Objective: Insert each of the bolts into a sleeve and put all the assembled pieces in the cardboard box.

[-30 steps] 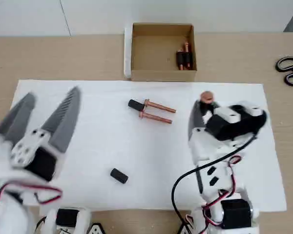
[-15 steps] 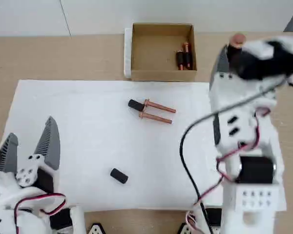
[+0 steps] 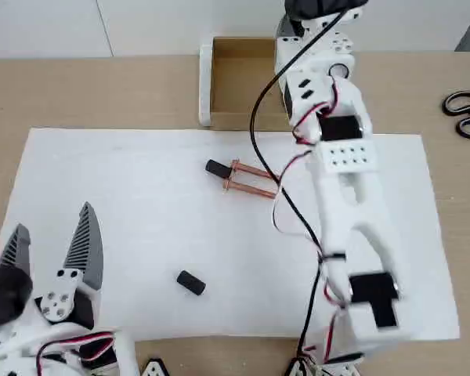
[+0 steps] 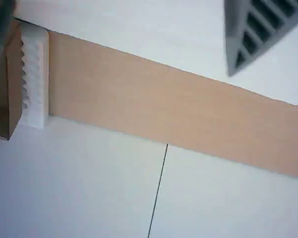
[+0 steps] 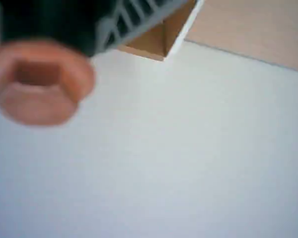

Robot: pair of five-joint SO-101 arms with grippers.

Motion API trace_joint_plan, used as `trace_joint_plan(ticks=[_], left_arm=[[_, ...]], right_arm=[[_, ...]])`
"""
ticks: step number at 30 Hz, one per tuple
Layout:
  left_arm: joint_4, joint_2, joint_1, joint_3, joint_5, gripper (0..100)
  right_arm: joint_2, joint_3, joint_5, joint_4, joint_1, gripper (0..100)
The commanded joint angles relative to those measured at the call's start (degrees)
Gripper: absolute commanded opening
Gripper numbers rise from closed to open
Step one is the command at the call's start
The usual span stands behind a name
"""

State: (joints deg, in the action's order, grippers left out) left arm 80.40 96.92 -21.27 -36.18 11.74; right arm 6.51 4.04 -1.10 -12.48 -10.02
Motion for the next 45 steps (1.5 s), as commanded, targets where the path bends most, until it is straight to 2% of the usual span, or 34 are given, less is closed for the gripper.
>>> trace_joint_plan(ticks=[1, 10, 17, 24, 31, 33, 39, 45], left_arm=[[-1.4, 1.1, -0.3, -0.6, -0.3, 28], [-1.4, 1.6, -0.3, -1.5, -0.3, 28], [-1.4, 1.6, -0.3, -1.5, -0.3, 28], [-1.3, 1.6, -0.2, -1.5, -0.3, 28], [-1.2, 1.6, -0.2, -1.5, -0.3, 28], [-1.2, 1.6, -0.1, -1.5, -0.3, 28], [-1.2, 1.6, -0.1, -1.5, -0.2, 28], [-1.1, 1.6, -0.2, -1.5, -0.2, 28]], right_arm=[[10.2, 11.4, 0.4, 3.0, -0.3, 0.3], [34.4, 30.6, 0.4, 3.0, -1.0, 0.3], [45.2, 37.8, 0.6, 2.5, -1.7, 0.4], [47.6, 38.1, 0.6, 2.5, -2.0, 0.9], [49.0, 38.1, 0.6, -1.5, -2.0, 21.1], [48.9, 38.1, 0.6, -1.5, -2.0, 24.3], [48.5, 41.4, 0.7, -3.6, -1.7, 21.9], [45.4, 47.9, 0.7, -14.9, -1.9, 19.9]])
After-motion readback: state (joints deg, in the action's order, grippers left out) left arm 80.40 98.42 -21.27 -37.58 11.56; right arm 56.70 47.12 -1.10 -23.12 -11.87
